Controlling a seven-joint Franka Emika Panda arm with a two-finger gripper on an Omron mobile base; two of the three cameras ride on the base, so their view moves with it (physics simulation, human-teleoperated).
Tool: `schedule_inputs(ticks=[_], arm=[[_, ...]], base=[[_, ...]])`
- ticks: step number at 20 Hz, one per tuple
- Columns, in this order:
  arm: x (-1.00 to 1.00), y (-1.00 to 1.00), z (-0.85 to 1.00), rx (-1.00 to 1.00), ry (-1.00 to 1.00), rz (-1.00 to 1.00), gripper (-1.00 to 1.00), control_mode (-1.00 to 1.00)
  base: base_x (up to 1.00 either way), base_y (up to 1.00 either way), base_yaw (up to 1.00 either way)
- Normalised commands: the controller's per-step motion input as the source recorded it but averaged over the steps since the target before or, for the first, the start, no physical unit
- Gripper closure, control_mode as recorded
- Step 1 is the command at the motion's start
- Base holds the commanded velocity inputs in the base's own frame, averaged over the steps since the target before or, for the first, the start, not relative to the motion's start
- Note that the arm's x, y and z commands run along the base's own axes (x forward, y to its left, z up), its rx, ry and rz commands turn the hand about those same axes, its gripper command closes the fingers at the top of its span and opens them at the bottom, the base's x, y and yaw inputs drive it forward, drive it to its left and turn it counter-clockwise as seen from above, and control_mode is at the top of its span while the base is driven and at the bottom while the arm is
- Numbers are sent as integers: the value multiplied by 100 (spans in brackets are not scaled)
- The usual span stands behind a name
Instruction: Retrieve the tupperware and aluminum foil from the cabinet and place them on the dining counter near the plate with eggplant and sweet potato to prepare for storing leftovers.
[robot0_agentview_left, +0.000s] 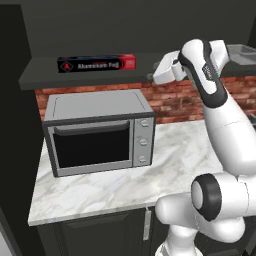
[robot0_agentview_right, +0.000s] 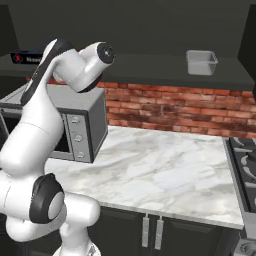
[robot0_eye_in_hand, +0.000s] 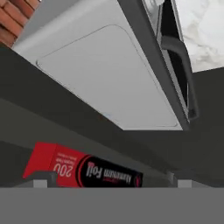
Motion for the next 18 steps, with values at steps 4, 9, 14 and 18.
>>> schedule_inputs(ticks=[4,9,14,18], arm=[[47,0,0,9,2,11,-100,-100],[49,3,0,6,0,11,-100,-100],[48,16,0,5,0,14,-100,-100],[43,19,0,4,0,18,-100,-100]], base=[[0,0,0],[0,0,0],[0,0,0],[0,0,0]])
